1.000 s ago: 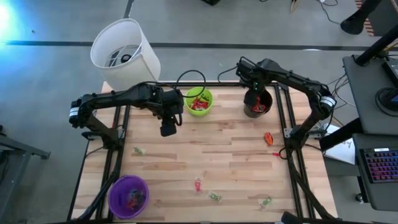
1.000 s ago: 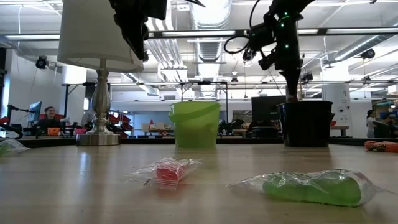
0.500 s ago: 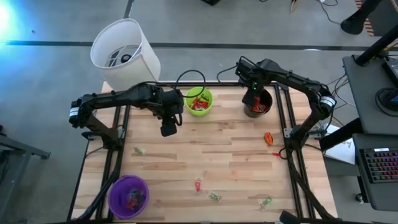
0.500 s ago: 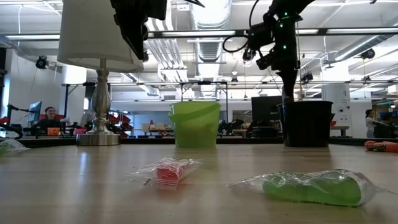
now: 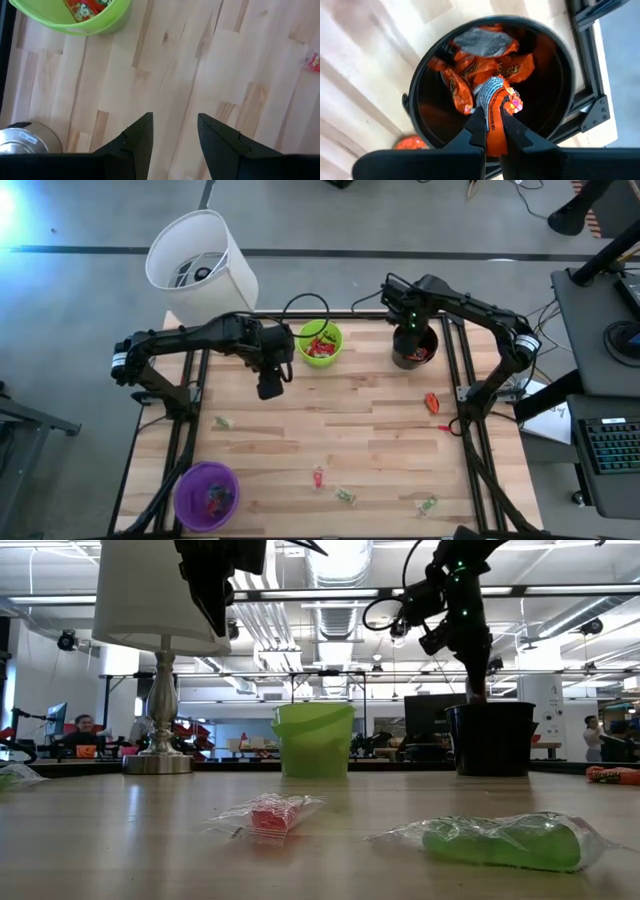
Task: Sort candy
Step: Put the orange candy into the black bucket
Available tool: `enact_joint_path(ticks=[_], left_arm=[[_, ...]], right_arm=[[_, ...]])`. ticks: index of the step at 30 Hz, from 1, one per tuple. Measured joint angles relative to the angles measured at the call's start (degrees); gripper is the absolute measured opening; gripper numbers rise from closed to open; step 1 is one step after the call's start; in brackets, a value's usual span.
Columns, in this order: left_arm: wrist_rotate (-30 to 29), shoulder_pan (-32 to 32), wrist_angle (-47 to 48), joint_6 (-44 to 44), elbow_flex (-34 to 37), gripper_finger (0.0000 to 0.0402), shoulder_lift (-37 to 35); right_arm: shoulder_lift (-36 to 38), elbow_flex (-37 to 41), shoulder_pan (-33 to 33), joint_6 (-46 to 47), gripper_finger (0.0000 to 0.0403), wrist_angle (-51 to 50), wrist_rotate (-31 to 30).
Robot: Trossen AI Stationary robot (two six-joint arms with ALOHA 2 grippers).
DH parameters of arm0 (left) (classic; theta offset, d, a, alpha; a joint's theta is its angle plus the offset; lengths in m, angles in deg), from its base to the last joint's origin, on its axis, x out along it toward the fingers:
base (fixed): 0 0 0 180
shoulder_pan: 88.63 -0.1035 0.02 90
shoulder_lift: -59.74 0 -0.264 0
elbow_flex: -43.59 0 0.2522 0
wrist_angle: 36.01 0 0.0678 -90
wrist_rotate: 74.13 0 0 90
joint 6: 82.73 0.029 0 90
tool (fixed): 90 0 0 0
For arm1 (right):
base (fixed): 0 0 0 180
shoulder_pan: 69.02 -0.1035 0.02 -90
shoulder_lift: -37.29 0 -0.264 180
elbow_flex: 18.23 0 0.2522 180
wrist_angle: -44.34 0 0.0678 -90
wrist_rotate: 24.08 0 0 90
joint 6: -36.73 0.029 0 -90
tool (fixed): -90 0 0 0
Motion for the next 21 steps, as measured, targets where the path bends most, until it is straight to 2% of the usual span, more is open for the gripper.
enact_joint_path(ticks=[4, 11, 16, 21], left_arm=[[0.02, 0.0, -0.03, 0.0, 0.02, 0.0137, 0.0], [0.0, 0.0, -0.05, 0.0, 0.02, 0.0137, 0.0], [0.0, 0.0, -0.09, -0.45, 0.02, 0.0137, 0.0], [0.02, 0.02, -0.07, -1.53, 0.02, 0.0137, 0.0]], right_arm=[[0.0, 0.02, 0.01, 3.21, 0.0013, 0.69, -0.27], [0.0, 0.02, 0.01, 2.83, 0.0013, 0.84, 0.2], [0.0, 0.02, 0.12, 1.61, 0.0017, 0.3, 7.12], [0.0, 0.02, 0.12, 1.76, 0.0042, 0.22, 11.22]])
